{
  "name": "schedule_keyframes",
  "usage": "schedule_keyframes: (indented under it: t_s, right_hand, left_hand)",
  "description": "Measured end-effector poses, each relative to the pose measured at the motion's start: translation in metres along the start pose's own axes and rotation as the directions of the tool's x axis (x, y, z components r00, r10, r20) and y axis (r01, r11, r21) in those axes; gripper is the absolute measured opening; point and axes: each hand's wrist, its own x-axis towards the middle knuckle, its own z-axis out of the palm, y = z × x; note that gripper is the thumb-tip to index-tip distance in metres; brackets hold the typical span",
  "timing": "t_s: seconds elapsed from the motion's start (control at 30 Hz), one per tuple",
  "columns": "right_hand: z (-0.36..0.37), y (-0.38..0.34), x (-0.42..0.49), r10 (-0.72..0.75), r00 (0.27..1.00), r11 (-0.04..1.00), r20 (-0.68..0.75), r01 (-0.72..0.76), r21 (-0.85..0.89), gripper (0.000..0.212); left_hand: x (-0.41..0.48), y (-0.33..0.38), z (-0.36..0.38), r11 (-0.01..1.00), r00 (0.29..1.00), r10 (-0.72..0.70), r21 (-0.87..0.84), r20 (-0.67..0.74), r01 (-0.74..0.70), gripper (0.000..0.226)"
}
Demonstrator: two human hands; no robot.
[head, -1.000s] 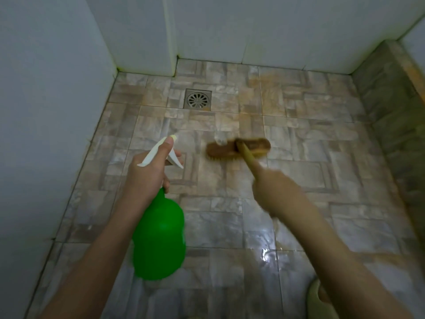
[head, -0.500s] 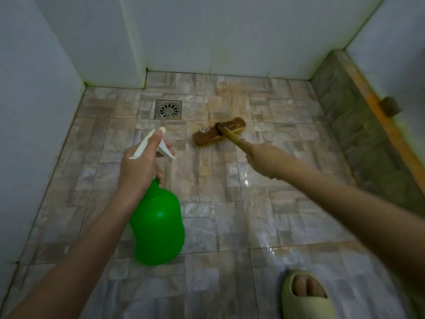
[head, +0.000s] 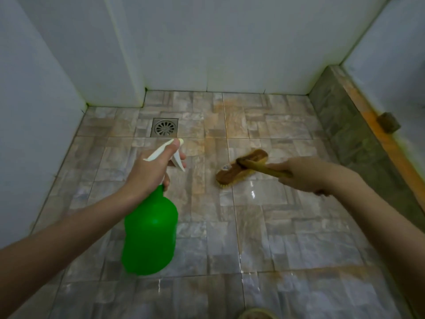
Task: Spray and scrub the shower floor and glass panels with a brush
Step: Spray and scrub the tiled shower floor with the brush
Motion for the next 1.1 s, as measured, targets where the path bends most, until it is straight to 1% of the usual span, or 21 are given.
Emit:
schedule_keyframes:
  t_s: [0.07,0.13,0.2,0.23,0.33,0.37,0.4,0.43,0.5,0.57,0.6,0.63,0.7,0.73,0.77,0.83,0.87,0.9,0.93,1.03,1.1]
  right_hand:
    - [-0.008,-0.02,0.006,-0.005,0.999,1.0,-0.054,0.006,0.02,0.046]
    - [-0.009,-0.047,0.035,-0.107,0.979,0.994,-0.173,0.111,0.016,0.057]
    - [-0.011,-0.053,0.066,-0.144,0.964,0.988,-0.222,0.154,0.032,0.059]
    - [-0.019,-0.043,0.072,-0.134,0.967,0.989,-0.218,0.146,0.038,0.055]
    - [-0.041,0.003,0.052,-0.002,0.999,0.997,-0.048,0.006,0.075,0.043]
    - [-0.041,0.008,0.049,0.04,0.999,0.996,-0.029,-0.038,0.082,0.043]
    - [-0.037,0.006,0.053,0.06,0.997,0.994,-0.052,-0.055,0.091,0.044]
    - [-0.031,-0.003,0.064,0.028,0.994,0.994,-0.109,-0.017,0.104,0.047]
    - [-0.016,-0.019,0.101,-0.109,0.966,0.984,-0.234,0.138,0.113,0.051]
    - [-0.022,-0.015,0.127,-0.165,0.95,0.979,-0.267,0.19,0.072,0.05]
    - [-0.035,-0.004,0.13,-0.168,0.957,0.981,-0.236,0.186,0.055,0.048]
    - [-0.048,0.009,0.124,-0.15,0.976,0.983,-0.157,0.164,0.08,0.044]
    - [-0.065,0.022,0.108,-0.12,0.992,0.975,-0.03,0.124,0.184,0.042]
    - [-0.066,0.018,0.107,-0.116,0.993,0.973,-0.018,0.118,0.199,0.044]
    - [-0.064,0.005,0.115,-0.14,0.989,0.973,-0.042,0.145,0.178,0.046]
    - [-0.055,-0.025,0.148,-0.269,0.951,0.955,-0.155,0.284,0.088,0.047]
    - [-0.048,-0.038,0.163,-0.316,0.929,0.941,-0.192,0.332,0.06,0.05]
    - [-0.047,-0.047,0.171,-0.324,0.924,0.938,-0.204,0.341,0.057,0.051]
    - [-0.055,-0.047,0.171,-0.301,0.934,0.946,-0.191,0.318,0.067,0.049]
    - [-0.082,-0.038,0.145,-0.189,0.982,0.97,-0.028,0.191,0.153,0.043]
    - [-0.083,-0.056,0.135,-0.174,0.985,0.978,-0.016,0.175,0.115,0.042]
  left_hand:
    - [0.001,-0.001,0.003,1.0,1.0,-0.019,-0.026,-0.01,0.018,0.026]
    - [0.003,-0.003,0.006,0.999,0.999,-0.022,-0.039,-0.038,0.02,0.025]
    - [0.005,-0.005,0.007,0.998,0.997,-0.01,-0.055,-0.075,0.006,0.025]
    - [0.008,-0.007,0.008,0.998,0.995,-0.003,-0.068,-0.096,-0.003,0.025]
    - [0.015,-0.011,0.008,0.996,0.992,-0.015,-0.093,-0.129,0.003,0.033]
    - [0.017,-0.011,0.008,0.995,0.991,-0.023,-0.095,-0.131,0.011,0.035]
    - [0.018,-0.011,0.007,0.995,0.991,-0.035,-0.098,-0.133,0.022,0.035]
    - [0.021,-0.011,0.007,0.994,0.989,-0.047,-0.104,-0.141,0.033,0.034]
    - [0.027,-0.01,0.007,0.993,0.985,-0.057,-0.111,-0.162,0.039,0.033]
    - [0.031,-0.011,0.006,0.993,0.982,-0.051,-0.117,-0.183,0.03,0.036]
    - [0.032,-0.012,0.006,0.992,0.98,-0.051,-0.121,-0.191,0.028,0.036]
    - [0.032,-0.014,0.005,0.992,0.979,-0.056,-0.122,-0.193,0.033,0.035]
    - [0.034,-0.019,0.001,0.992,0.978,-0.073,-0.116,-0.194,0.051,0.035]
    - [0.035,-0.021,-0.002,0.992,0.977,-0.081,-0.111,-0.197,0.059,0.037]
    - [0.037,-0.023,-0.004,0.992,0.976,-0.087,-0.109,-0.202,0.066,0.04]
    - [0.043,-0.027,-0.007,0.991,0.971,-0.1,-0.113,-0.216,0.077,0.043]
    - [0.044,-0.028,-0.008,0.991,0.969,-0.101,-0.109,-0.224,0.079,0.043]
    - [0.044,-0.03,-0.008,0.992,0.968,-0.096,-0.103,-0.232,0.074,0.042]
    - [0.044,-0.031,-0.009,0.993,0.967,-0.083,-0.097,-0.242,0.061,0.041]
    - [0.044,-0.033,-0.013,0.996,0.965,-0.058,-0.083,-0.257,0.038,0.036]
    - [0.044,-0.03,-0.017,0.995,0.964,-0.049,-0.091,-0.261,0.026,0.037]
